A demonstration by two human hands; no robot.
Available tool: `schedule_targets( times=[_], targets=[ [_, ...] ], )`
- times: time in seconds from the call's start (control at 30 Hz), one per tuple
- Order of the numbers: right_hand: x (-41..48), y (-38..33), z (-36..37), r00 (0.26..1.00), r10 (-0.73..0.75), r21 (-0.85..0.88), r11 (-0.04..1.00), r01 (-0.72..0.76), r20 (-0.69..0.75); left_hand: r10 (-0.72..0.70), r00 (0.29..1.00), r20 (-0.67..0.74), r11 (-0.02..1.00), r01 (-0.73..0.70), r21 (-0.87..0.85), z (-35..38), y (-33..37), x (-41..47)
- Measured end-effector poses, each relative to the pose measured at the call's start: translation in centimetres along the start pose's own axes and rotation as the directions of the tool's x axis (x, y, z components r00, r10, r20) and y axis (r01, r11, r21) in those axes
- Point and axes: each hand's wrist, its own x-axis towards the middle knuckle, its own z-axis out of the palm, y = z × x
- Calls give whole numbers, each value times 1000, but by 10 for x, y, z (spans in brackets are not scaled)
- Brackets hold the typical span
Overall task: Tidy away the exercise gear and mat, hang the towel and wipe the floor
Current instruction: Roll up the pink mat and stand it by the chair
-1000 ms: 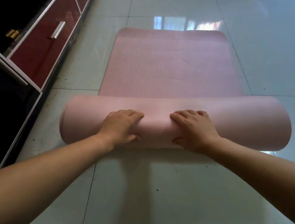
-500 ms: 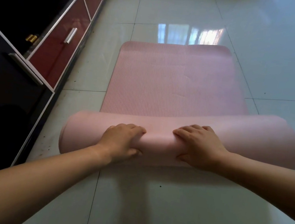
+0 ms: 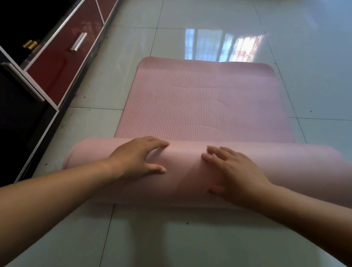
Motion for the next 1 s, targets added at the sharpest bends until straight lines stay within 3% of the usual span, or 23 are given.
schedule_targets(
  times=[0.3,0.47,0.57,0.63,0.87,1.0],
  targets=[
    [22,13,5,1000,4,-64,998,-3,11,9,991,-132,999,-4,39,2,-3,11],
    [43,27,-11,991,107,90,991,-99,-84,38,983,-178,989,-12,148,3,5,13],
    [50,35,-21,950,246,255,947,-193,-194,27,989,-146,966,12,257,9,13,15],
    [52,38,-22,941,271,272,939,-213,-200,-18,993,-116,962,49,268,9,16,19],
    [43,32,-1,987,113,55,993,-108,-115,-68,996,-61,966,81,246,4,14,37],
    [40,28,12,990,108,-31,993,-111,-91,-51,979,-199,984,83,156,4,9,45]
  ],
)
